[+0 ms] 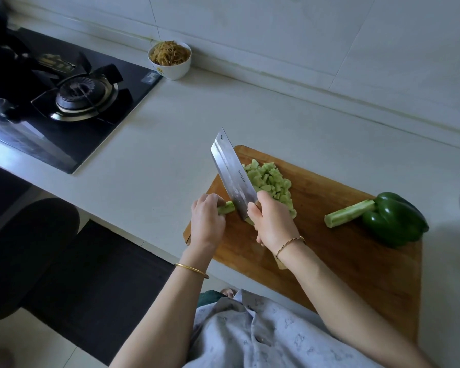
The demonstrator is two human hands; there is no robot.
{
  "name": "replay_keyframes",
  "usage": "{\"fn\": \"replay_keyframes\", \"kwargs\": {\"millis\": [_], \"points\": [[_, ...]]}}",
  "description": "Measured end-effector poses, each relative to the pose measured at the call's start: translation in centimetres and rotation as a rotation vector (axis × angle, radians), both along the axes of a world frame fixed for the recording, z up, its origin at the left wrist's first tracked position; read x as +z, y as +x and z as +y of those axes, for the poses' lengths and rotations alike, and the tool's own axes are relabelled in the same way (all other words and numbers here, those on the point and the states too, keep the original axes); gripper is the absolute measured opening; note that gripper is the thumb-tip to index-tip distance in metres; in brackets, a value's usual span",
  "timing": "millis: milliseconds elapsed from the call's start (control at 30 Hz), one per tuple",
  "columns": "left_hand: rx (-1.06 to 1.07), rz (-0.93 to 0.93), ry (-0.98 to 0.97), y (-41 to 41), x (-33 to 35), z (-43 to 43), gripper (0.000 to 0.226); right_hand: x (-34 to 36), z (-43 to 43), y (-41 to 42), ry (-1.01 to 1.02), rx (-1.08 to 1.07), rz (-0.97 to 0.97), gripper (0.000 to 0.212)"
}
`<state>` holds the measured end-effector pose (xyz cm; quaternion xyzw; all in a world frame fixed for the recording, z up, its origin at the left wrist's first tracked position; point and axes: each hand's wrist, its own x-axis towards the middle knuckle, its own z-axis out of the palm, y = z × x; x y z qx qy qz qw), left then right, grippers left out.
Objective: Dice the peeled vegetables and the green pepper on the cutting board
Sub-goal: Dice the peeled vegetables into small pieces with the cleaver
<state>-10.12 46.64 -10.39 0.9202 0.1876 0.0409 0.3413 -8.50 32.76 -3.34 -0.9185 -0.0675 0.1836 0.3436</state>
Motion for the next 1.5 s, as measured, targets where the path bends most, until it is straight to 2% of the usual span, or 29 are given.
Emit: {"fn": "replay_keyframes", "kwargs": {"millis": [367,767,1133,1500], "points": [[-0.01,-0.01,0.0,0.0,0.0,0.0,0.014,-0.4,0.7,0.1,-0.103,0.058,0.005,0.023],[-0.003,-0.003,-0.022,0.1,0.0,0.1,0.015,-0.3,0.1,0.3,0.02,0.001,0.01,0.023],[-0.008,-0.008,-0.003,0.1,-0.1,0.1,0.011,-0.5,1.1,-0.1,-0.099,0.044,0.003,0.021],[-0.011,-0.024,-0.029,0.0,-0.4,0.1,0.016,0.1,0.4,0.2,-0.033,-0.002,-0.008,0.023]]}}
